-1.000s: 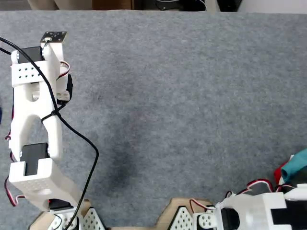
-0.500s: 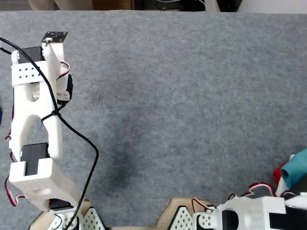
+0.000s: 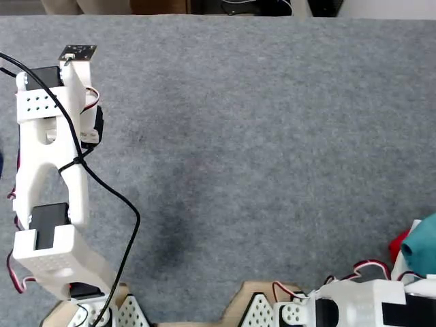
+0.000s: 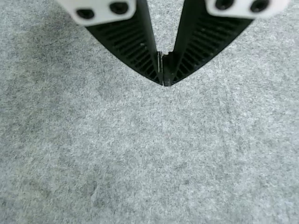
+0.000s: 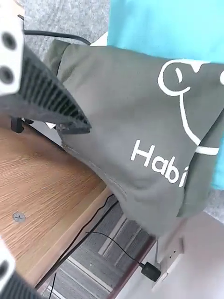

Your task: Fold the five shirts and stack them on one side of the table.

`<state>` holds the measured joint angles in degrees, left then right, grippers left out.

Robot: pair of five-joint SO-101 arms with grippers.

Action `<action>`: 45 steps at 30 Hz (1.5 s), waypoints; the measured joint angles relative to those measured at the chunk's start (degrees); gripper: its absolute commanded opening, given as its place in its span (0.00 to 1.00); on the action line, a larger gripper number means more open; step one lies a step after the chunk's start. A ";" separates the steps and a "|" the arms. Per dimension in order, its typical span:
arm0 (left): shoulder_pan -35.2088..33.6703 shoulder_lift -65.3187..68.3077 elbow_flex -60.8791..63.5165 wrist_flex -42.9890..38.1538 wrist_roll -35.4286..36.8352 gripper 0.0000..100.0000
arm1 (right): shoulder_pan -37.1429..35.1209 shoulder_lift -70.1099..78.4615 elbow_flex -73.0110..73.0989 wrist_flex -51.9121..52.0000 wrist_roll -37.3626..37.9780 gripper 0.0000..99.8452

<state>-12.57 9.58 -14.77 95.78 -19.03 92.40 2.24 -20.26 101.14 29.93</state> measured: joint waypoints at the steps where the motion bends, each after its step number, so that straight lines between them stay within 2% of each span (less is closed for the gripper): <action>1: 0.00 0.00 0.00 0.00 0.00 0.02 | -0.18 0.00 0.00 0.00 0.00 0.50; 10: 0.00 0.00 0.00 0.00 0.00 0.02 | -3.08 0.00 0.26 0.00 -0.70 0.49; 15: -0.44 -1.76 0.09 0.62 0.00 0.02 | -11.96 -4.92 2.73 0.00 -6.59 0.31; 19: -5.45 -8.35 0.09 1.14 0.00 0.02 | -26.11 -12.13 7.47 0.00 -11.08 0.13; 22: -13.98 -13.10 0.09 0.79 0.00 0.02 | -40.18 -19.08 12.04 0.00 -15.65 0.08; 24: -21.89 -14.51 0.00 -2.20 0.00 0.06 | -51.60 -22.51 14.86 0.00 -17.23 0.12; 28: -39.91 -12.57 0.00 -12.22 0.00 0.19 | -78.24 -22.24 16.97 0.00 -20.84 0.25; 30: -47.38 -8.79 0.00 -17.85 0.00 0.20 | -91.43 -19.16 16.26 0.00 -25.32 0.31; 33: -54.15 -1.05 0.00 -26.02 0.00 0.20 | -106.37 -10.73 11.25 0.00 -31.56 0.33; 36: -56.53 7.21 0.00 -32.00 0.00 0.21 | -114.99 -0.53 3.25 0.18 -34.73 0.33; 40: -56.35 18.37 0.00 -39.74 0.00 0.19 | -119.65 11.43 -4.92 0.18 -35.78 0.33; 42: -56.00 23.38 0.00 -42.64 0.00 0.13 | -120.09 15.21 -7.03 0.18 -35.78 0.33; 44: -55.21 25.49 -0.88 -42.99 0.00 0.02 | -120.18 16.44 -7.65 0.18 -35.78 0.32; 45: -54.68 25.58 -1.93 -42.29 0.00 0.02 | -120.26 16.44 -7.65 0.18 -35.78 0.30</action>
<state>-67.25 35.16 -16.70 53.49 -19.03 -27.87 18.68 -27.91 101.32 -5.85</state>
